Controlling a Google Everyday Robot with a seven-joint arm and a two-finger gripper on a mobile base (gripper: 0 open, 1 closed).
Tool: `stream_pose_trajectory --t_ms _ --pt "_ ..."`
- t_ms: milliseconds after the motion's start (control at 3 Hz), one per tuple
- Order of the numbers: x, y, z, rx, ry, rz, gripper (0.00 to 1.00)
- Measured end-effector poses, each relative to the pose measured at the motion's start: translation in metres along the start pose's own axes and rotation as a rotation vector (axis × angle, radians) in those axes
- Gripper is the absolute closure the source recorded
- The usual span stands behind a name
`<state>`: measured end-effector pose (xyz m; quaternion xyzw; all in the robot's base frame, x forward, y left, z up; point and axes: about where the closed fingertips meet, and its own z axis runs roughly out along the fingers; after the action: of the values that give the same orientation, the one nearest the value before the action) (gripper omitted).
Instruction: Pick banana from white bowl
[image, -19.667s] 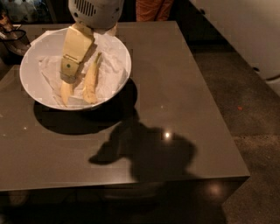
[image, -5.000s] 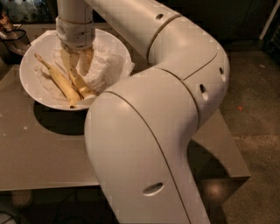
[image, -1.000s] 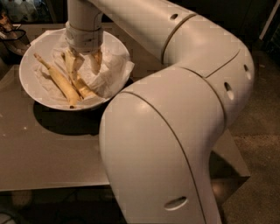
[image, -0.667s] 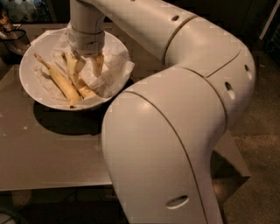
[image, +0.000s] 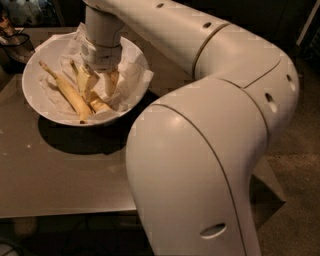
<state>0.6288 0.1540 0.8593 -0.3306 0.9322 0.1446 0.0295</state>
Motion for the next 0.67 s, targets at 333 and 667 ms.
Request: stream_pose_trajectory --t_ms 333,667 --pt "-0.0012 0.0053 0.014 -0.049 0.009 0.013 0.57" --pt "-0.0014 0.0073 0.0168 -0.066 0.011 0.018 0.57"
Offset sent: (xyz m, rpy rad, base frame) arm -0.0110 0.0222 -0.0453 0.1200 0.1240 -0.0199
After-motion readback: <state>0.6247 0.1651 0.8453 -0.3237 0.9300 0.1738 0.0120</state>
